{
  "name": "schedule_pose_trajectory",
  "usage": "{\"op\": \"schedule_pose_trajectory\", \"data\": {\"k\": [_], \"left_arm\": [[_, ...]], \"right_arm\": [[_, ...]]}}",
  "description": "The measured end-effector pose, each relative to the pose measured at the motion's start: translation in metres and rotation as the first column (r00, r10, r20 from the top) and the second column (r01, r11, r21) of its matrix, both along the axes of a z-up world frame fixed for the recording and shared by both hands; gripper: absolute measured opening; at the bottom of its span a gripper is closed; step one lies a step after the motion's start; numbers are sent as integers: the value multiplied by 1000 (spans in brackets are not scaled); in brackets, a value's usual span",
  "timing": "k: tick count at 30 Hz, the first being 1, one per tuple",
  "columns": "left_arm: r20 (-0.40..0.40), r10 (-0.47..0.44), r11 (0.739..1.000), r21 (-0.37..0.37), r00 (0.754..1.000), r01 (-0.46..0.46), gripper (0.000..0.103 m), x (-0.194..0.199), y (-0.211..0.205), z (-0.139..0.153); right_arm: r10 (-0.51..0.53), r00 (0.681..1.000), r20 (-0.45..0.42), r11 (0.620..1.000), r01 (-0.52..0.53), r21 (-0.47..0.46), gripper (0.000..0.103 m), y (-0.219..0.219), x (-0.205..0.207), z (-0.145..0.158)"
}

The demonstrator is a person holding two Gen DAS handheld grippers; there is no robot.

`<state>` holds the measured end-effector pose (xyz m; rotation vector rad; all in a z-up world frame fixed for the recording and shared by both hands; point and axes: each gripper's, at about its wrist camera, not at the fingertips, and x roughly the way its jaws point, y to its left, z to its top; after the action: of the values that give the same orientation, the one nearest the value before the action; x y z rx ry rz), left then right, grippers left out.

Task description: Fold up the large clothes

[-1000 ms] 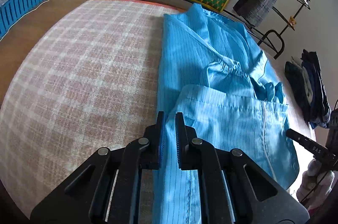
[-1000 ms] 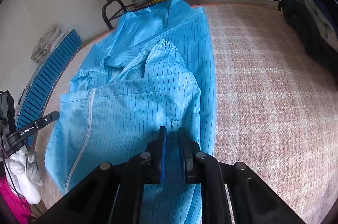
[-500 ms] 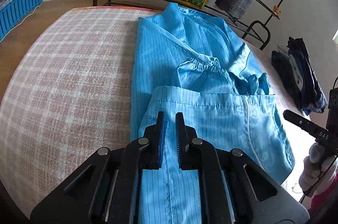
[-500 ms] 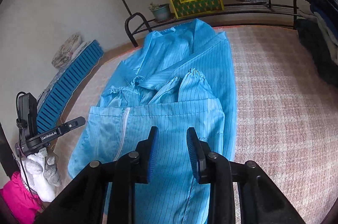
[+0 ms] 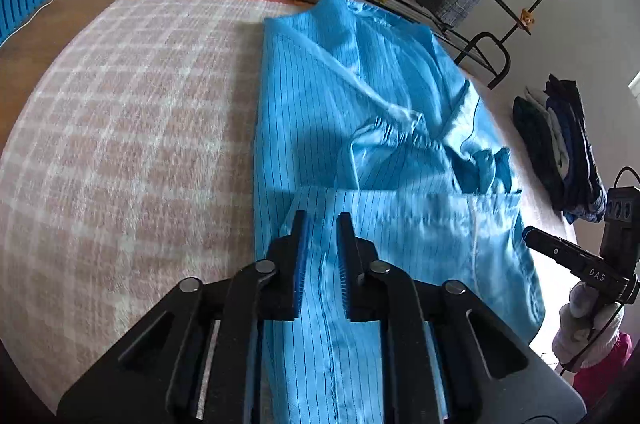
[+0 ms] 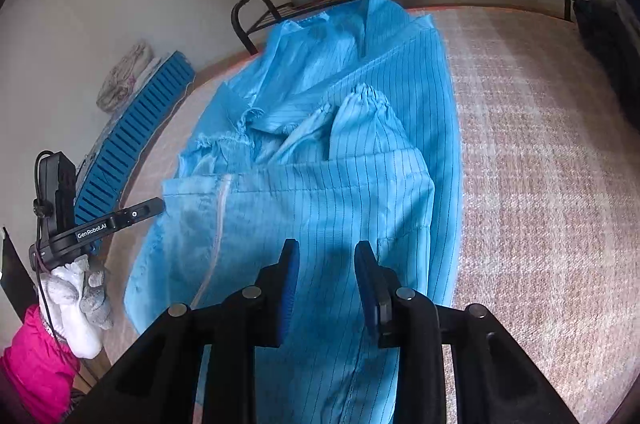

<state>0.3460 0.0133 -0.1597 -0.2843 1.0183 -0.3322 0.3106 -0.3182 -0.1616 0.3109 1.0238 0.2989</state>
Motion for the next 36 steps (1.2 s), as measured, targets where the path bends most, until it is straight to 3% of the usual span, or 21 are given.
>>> {"op": "schedule_pose_trajectory", "data": {"k": [1,2,7,13,16,25,32,34,36], "left_arm": [[22,6,1000,-3,1000,-6,40,7,4,10],[40,9,1000,-5,999,-8,47,15,7,19],[73,-26,999,-40,997,29,51,73,11,54],[76,19,993,-119,997,-9,52,155,4,64],[35,25,987,-161,999,-19,62,197,-5,51],[-69,44,987,-153,997,-55,62,299,-36,-2],[-113,33,995,-85,993,-43,62,330,-57,-33],[-120,21,994,-102,993,-34,62,333,-63,-38],[-106,10,995,-96,994,-20,62,334,-70,-39]], "right_arm": [[4,1000,16,1000,-4,4,32,-3,3,9],[9,999,32,1000,-9,12,36,-7,6,19],[15,994,111,999,-18,27,48,-34,41,67],[37,984,173,999,-30,-45,60,-48,121,97],[20,987,158,1000,-17,-16,60,-55,170,86],[-15,998,64,1000,13,26,60,-57,281,15],[-45,999,3,998,45,36,61,-54,327,-26],[-44,999,-2,998,44,35,61,-51,332,-31],[-32,999,2,999,32,23,54,-44,335,-34]]}}
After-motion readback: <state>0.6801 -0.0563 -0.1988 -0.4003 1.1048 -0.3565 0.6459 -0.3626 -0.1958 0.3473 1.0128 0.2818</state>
